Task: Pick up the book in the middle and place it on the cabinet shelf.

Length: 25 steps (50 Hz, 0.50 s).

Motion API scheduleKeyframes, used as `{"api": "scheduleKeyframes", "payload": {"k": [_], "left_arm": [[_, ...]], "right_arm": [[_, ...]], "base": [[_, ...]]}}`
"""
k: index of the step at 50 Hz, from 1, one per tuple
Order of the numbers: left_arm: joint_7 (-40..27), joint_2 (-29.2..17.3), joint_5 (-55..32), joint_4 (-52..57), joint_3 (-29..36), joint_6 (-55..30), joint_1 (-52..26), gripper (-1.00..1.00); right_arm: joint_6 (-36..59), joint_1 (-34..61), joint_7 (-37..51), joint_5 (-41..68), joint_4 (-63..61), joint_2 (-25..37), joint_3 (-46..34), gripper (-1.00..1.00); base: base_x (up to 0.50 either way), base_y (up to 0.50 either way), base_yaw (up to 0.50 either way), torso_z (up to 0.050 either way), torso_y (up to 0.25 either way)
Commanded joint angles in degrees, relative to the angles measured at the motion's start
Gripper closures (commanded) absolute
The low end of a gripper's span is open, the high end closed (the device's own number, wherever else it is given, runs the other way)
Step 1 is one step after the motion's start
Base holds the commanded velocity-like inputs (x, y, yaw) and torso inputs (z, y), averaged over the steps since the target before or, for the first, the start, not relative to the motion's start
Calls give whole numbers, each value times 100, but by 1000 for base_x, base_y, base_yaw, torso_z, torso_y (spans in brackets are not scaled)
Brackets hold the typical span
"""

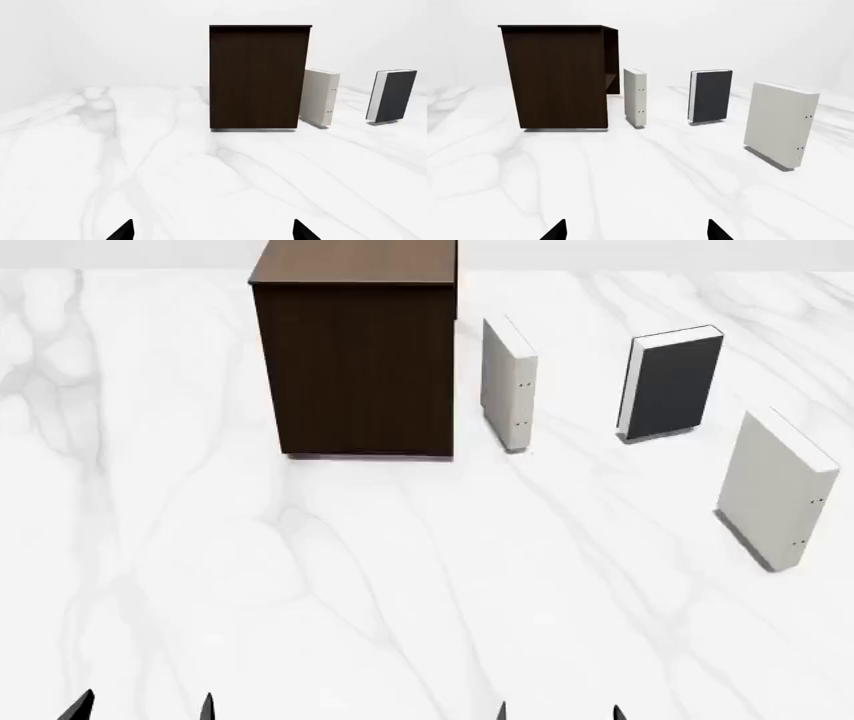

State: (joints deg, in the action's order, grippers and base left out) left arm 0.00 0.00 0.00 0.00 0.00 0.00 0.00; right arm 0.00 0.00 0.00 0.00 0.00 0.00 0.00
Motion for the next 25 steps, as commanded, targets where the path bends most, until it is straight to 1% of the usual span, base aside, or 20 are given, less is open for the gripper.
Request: {"api": "scheduleKeyframes", "payload": {"k": [1,9,18,25], "left_arm": [[-116,-92,-75,-29,103,-2,-11,-100],[-290,-234,-209,113,281,-91,34,-100],[-393,-327,-305,-24,395,-12,-4,-100],[-480,-388,-324,-1,485,-117,-11,-100]], "right_arm": [[-6,-4,113,80,-6,89,-121,-100],[16,-16,280,227,-26,237,-289,-100],[-12,3,384,324,28,332,-401,-100],[-21,10,452,381,48,389,-467,-100]], "base": [[0,0,0,0,0],[0,0,0,0,0],[0,0,0,0,0],[0,0,0,0,0]]}}
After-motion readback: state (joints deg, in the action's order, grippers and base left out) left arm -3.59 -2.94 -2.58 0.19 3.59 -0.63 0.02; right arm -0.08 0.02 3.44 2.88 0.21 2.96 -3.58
